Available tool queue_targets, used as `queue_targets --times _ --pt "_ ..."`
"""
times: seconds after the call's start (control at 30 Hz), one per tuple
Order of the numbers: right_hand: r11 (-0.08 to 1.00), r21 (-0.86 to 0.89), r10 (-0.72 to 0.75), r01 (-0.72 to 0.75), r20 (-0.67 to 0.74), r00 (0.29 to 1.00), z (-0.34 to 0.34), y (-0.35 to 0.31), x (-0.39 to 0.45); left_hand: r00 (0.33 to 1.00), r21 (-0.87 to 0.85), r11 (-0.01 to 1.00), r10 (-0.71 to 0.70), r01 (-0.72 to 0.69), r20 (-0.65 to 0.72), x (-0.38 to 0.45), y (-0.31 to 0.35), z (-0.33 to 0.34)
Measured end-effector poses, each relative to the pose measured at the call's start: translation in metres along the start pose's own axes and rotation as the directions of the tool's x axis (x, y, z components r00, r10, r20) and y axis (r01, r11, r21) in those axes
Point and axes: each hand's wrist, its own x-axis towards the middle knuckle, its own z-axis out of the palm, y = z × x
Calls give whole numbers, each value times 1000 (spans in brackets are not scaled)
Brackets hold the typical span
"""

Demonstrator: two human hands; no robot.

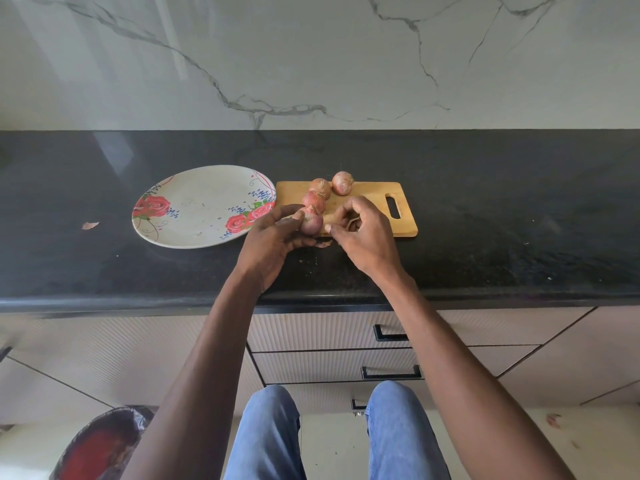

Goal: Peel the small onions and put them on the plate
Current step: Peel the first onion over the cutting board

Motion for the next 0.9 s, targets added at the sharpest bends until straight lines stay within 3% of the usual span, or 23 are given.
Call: queue_targets --times 0.17,0.5,0.9 --pt "993 40 -115 113 69 991 1 2 0 999 -3 1000 1 -1 38 -4 5 2" --pt "966 -8 -260 260 -16 965 4 5 -2 998 -24 999 -20 22 57 -2 4 1" --pt "988 55 -148 145 54 988 3 2 0 999 -39 999 -20 22 42 -3 4 0"
